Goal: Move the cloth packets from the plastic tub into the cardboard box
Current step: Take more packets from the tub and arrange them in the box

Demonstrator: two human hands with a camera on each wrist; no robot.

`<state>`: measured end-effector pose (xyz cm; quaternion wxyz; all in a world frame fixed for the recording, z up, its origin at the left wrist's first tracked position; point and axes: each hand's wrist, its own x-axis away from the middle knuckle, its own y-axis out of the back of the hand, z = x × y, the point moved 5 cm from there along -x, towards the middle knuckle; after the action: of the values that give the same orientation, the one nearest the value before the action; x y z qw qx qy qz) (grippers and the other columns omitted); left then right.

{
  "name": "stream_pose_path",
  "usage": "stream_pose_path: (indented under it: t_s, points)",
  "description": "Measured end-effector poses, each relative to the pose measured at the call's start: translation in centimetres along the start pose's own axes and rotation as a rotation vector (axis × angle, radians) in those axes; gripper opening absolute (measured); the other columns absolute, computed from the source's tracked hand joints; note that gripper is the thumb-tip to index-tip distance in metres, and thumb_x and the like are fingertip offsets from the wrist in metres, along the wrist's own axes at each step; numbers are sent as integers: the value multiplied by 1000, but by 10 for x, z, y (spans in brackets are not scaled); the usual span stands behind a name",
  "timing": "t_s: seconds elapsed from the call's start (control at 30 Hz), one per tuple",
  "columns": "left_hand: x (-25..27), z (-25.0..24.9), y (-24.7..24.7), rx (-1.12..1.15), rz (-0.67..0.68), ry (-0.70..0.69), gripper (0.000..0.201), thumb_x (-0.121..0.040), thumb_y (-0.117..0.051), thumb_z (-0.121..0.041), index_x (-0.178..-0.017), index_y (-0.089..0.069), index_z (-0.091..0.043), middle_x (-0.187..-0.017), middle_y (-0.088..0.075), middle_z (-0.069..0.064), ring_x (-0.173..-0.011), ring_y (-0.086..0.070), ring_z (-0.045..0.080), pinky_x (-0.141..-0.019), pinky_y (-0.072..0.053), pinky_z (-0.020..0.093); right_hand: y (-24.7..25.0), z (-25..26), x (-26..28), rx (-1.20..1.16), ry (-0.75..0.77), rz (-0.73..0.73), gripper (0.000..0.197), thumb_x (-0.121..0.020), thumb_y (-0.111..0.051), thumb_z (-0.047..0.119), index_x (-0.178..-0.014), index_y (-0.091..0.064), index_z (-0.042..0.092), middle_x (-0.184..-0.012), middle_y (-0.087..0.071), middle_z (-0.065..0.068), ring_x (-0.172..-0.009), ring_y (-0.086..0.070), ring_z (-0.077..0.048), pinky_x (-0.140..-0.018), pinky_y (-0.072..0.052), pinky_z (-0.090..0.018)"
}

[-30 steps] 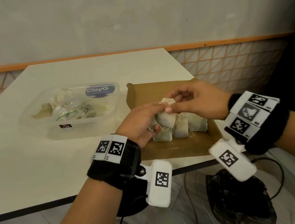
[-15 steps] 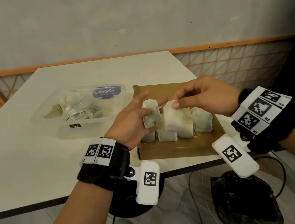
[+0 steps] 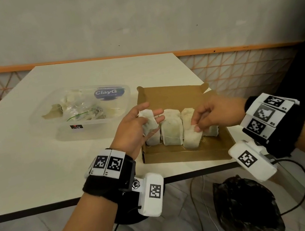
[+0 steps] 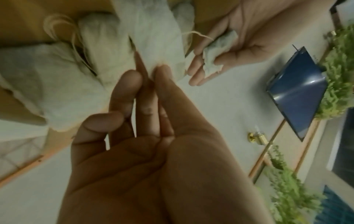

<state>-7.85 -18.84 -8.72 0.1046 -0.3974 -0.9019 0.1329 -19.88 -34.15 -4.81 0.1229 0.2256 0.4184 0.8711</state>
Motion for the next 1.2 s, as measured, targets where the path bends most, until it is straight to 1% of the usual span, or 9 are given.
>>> stream_pose_path:
  t_s: [0.07,0.27,0.4,0.57,0.73,0.87,1.0,1.13,1.2]
  points:
    - [-1,2,1,19,-3,2,43,-96,-26,7,-127,-50,-11,-108,-71,10,-105,-67,25,-98,-48,41,-8,-7,-2,-16,-53,29,9,-77,-72,9,-84,-68,12,-90,-69,-19,-76,-60,-19,-82,-51,-34]
    - [-1,1,2,44,20,11,42,-96,-27,6,-125,-52,-13,-108,-71,9,-104,-68,24,-95,-48,40,-2,-18,-16,-40,-103,-114,7,-79,-69,7,-81,-66,14,-79,-67,-8,-64,-59,-11,-71,-49,-22]
    - [-1,0,0,45,52,16,42,-96,-28,5,-122,-53,-15,-112,-70,9,-106,-67,23,-94,-46,38,0,-18,-19,-31,-112,-152,8,-79,-70,11,-81,-65,17,-89,-69,-14,-72,-61,-18,-79,-50,-33]
    - [-1,-3,-6,42,92,17,40,-95,-30,3,-116,-56,-18,-115,-70,6,-111,-64,19,-90,-42,34,14,7,-4,42,67,-431,19,-79,-70,20,-96,-62,17,-77,-58,6,-74,-55,-10,-75,-45,-25]
    - [-6,-8,-17,105,104,36,35,-97,-33,-2,-118,-58,-14,-117,-67,11,-104,-62,18,-75,-48,24,2,48,-2,-165,224,-326,28,-76,-73,27,-101,-63,17,-72,-61,-4,-68,-56,-16,-72,-47,-32]
    - [-12,-8,-22,26,92,86,49,-93,-42,-1,-140,-39,-12,-127,-59,19,-110,-60,23,-86,-48,31,2,65,-12,-67,290,-305,40,-74,-75,32,-110,-58,26,-75,-58,-1,-59,-51,-3,-62,-44,-22]
    - [-10,-8,-27,150,191,190,53,-96,-36,-7,-146,-19,-14,-133,-54,15,-109,-60,31,-81,-48,37,-2,63,-20,-114,215,-172,19,-75,-76,17,-88,-63,15,-68,-59,3,-53,-57,-2,-60,-50,-18]
    - [-14,-7,-29,24,263,176,62,-87,-58,-13,-135,-22,-28,-129,-59,12,-111,-62,33,-88,-50,39,8,57,-23,-81,210,-275,11,-76,-74,17,-80,-64,16,-78,-62,-6,-68,-57,-13,-72,-51,-33]
    - [-16,-9,-25,-167,168,97,61,-85,-68,-11,-135,-35,-20,-126,-60,10,-109,-64,26,-91,-51,36,15,51,-22,-140,181,-312,9,-76,-72,16,-78,-63,16,-75,-62,-3,-62,-55,-6,-61,-47,-22]
